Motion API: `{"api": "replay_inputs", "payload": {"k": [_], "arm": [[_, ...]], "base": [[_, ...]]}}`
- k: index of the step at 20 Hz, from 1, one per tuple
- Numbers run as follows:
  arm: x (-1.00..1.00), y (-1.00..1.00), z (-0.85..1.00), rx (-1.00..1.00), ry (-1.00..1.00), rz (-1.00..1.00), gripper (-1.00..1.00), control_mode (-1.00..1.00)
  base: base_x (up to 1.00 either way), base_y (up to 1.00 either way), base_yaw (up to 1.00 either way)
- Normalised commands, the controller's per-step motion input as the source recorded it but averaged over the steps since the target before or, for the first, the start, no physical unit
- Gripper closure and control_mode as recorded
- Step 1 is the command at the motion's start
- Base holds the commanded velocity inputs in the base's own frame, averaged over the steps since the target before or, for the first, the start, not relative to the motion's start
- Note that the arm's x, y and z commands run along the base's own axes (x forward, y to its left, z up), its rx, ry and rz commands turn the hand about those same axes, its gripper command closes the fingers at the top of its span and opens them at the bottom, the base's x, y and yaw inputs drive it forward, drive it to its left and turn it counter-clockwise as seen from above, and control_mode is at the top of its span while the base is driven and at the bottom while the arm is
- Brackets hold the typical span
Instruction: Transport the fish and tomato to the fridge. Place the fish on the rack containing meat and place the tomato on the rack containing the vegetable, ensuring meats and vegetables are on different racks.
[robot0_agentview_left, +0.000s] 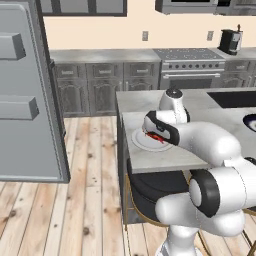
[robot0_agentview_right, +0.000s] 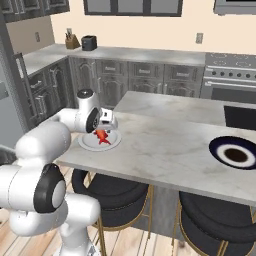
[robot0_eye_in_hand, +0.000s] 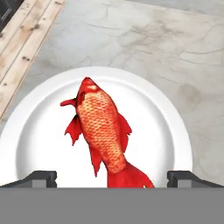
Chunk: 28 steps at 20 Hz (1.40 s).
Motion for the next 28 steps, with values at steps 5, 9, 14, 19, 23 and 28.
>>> {"api": "replay_inputs", "payload": {"k": [5, 9, 14, 19, 23, 28], "arm": [[0.02, 0.00, -0.18, 0.00, 0.06, 0.00, -1.00, -1.00], [0.13, 0.00, -0.22, 0.00, 0.02, 0.00, -1.00, -1.00], [0.26, 0.00, -0.26, 0.00, 0.00, 0.00, -1.00, -1.00], [0.17, 0.00, -0.27, 0.00, 0.00, 0.01, -1.00, -1.00], [0.14, 0.00, -0.25, 0.00, 0.00, 0.01, -1.00, -1.00], [0.04, 0.01, -0.33, 0.00, 0.00, 0.00, -1.00, -1.00]], "base": [[0.00, 0.00, 0.00], [0.00, 0.00, 0.00], [0.00, 0.00, 0.00], [0.00, 0.00, 0.00], [0.00, 0.00, 0.00], [0.00, 0.00, 0.00]]}}
